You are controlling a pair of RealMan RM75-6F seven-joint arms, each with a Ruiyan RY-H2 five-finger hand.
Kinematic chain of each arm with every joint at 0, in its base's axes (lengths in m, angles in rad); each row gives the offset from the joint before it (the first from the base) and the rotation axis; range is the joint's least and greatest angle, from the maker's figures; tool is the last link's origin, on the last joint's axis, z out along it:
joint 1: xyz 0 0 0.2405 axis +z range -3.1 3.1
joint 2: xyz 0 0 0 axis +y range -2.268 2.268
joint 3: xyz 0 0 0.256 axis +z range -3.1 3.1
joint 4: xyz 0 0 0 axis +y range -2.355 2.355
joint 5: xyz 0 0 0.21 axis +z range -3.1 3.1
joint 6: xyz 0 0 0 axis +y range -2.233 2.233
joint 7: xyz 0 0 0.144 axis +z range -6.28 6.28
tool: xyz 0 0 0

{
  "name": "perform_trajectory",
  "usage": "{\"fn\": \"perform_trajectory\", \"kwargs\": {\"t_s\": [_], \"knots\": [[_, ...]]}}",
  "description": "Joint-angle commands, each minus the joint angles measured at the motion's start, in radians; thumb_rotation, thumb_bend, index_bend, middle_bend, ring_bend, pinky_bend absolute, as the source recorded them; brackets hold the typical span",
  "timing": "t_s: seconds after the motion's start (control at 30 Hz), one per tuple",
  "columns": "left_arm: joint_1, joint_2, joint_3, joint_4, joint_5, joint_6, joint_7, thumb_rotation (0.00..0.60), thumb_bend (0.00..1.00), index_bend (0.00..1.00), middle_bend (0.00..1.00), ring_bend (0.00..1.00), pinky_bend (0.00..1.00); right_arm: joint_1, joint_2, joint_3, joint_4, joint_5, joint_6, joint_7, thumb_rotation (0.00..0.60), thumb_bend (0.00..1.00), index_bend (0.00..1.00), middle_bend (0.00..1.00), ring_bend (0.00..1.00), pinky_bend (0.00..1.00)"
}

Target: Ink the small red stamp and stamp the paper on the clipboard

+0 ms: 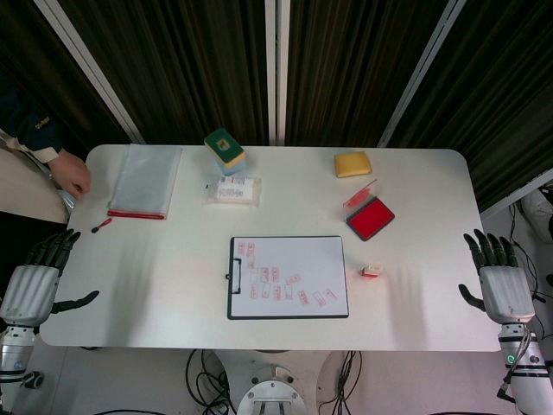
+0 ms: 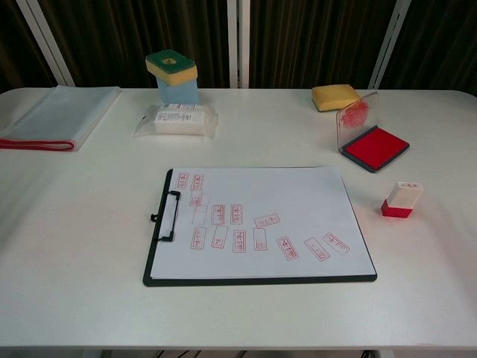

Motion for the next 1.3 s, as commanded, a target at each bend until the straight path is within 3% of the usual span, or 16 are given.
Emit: {"fn": "perform_trajectory", "kwargs": {"t_s": [0.03,0.43,0.73,0.77,0.8,0.83,0.87,0.9,0.93,1.03,1.3], "knots": [[0.000,-0.001,0.001,0.001,0.000,-0.001,0.000,0.433,0.09,0.05,0.06,0.10,0.18,-0.001,-0.003,0.000,0.004,0.001,0.001,0.002,0.600,0.16,0.00,0.00,0.00,0.00],[0.001,-0.006,0.001,0.005,0.005,0.006,-0.001,0.431,0.09,0.05,0.06,0.10,0.18,0.001,-0.008,-0.010,0.013,-0.003,-0.014,-0.001,0.600,0.16,0.00,0.00,0.00,0.00],[-0.001,-0.007,0.002,0.004,0.005,0.001,-0.005,0.430,0.09,0.05,0.06,0.10,0.18,0.047,-0.037,-0.023,-0.042,-0.080,-0.033,-0.113,0.600,0.17,0.00,0.00,0.01,0.01],[-0.001,-0.008,0.003,0.004,0.005,0.000,-0.005,0.431,0.09,0.05,0.06,0.10,0.18,0.051,-0.049,-0.016,-0.051,-0.079,-0.029,-0.138,0.600,0.17,0.00,0.00,0.05,0.09],[-0.002,-0.009,0.004,0.005,0.005,-0.003,-0.006,0.431,0.09,0.05,0.06,0.10,0.18,0.055,-0.071,-0.006,-0.064,-0.070,-0.024,-0.169,0.600,0.17,0.00,0.00,0.17,0.28],[-0.002,-0.010,0.004,0.006,0.004,-0.006,-0.006,0.432,0.09,0.05,0.06,0.10,0.18,0.057,-0.085,-0.002,-0.077,-0.056,-0.030,-0.189,0.600,0.17,0.00,0.01,0.26,0.40],[-0.003,-0.010,0.004,0.007,0.003,-0.008,-0.005,0.432,0.09,0.05,0.06,0.10,0.18,0.062,-0.093,-0.003,-0.095,-0.039,-0.048,-0.208,0.600,0.18,0.00,0.04,0.47,0.68],[-0.003,-0.010,0.004,0.008,0.002,-0.008,-0.006,0.431,0.09,0.05,0.06,0.10,0.18,0.069,-0.099,-0.004,-0.111,-0.025,-0.067,-0.228,0.600,0.18,0.00,0.06,0.60,0.83],[-0.002,-0.012,0.004,0.010,0.000,-0.007,-0.009,0.428,0.09,0.05,0.06,0.10,0.18,0.079,-0.112,-0.002,-0.119,-0.015,-0.082,-0.259,0.600,0.18,0.00,0.08,0.68,0.90],[-0.003,-0.015,0.005,0.016,-0.001,-0.011,-0.014,0.428,0.09,0.05,0.06,0.10,0.18,0.099,-0.173,0.003,-0.091,0.003,-0.098,-0.340,0.600,0.18,0.01,0.11,0.73,0.93],[-0.004,-0.020,0.011,0.036,-0.005,-0.025,-0.033,0.430,0.09,0.05,0.06,0.10,0.18,0.138,-0.329,0.018,0.000,0.109,-0.166,-0.406,0.600,0.19,0.07,0.14,0.74,0.93]]}}
